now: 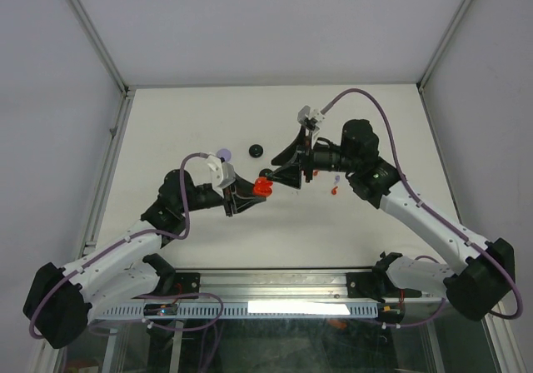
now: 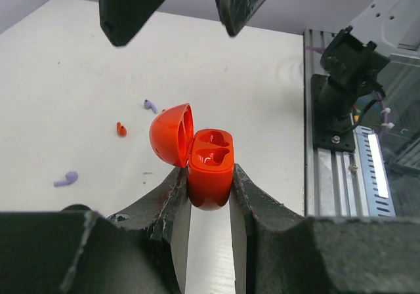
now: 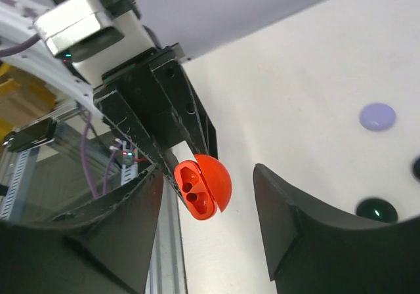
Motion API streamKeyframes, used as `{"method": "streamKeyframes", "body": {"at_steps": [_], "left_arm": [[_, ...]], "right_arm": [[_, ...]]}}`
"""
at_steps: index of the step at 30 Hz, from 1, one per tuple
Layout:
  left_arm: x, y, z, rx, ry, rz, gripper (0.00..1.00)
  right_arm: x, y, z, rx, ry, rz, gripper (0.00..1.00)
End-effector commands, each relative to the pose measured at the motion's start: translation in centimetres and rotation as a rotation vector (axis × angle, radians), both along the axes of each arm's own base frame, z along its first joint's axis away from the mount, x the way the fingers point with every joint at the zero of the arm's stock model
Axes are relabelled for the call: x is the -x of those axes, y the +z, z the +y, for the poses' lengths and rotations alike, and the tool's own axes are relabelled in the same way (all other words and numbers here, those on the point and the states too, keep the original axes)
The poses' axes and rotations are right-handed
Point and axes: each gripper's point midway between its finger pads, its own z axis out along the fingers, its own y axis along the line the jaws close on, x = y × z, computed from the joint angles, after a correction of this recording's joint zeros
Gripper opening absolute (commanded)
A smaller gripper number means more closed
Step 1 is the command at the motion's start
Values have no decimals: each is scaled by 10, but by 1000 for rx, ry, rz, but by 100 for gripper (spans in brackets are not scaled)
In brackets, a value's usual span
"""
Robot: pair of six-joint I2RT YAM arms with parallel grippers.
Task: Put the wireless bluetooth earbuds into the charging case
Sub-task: Open the charging case, then pick up the earbud from the center of the board.
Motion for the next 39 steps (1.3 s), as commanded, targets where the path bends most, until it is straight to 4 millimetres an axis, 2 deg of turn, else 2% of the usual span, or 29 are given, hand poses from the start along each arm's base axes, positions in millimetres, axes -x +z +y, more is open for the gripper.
{"method": "streamKeyframes", "body": {"at_steps": [1,6,8,12,16,22,25,33,39], "left_arm": [[-15,4,2,67,78,-78,0],[-28,-4,12,103,182,-122,0],[-32,-11,17,113,224,-138,5],[-33,-17,27,153,274,-193,3],[-28,-23,28,159,266,-202,0],[-27,-28,27,142,254,-197,0],[-27,-31,27,138,254,-193,0],[-28,-37,25,122,247,-177,0],[-29,-38,24,114,244,-169,0]], "right_arm": [[-26,-8,-21,127,-201,-13,64],[-54,-54,-59,320,-477,71,74],[-63,-76,-77,408,-582,118,75],[-77,-121,-111,554,-781,228,75],[-88,-157,-138,631,-928,316,73],[-104,-200,-162,687,-1061,391,66],[-116,-212,-159,670,-1061,413,62],[-154,-226,-128,640,-998,401,51],[-179,-232,-122,665,-1014,360,49]]}}
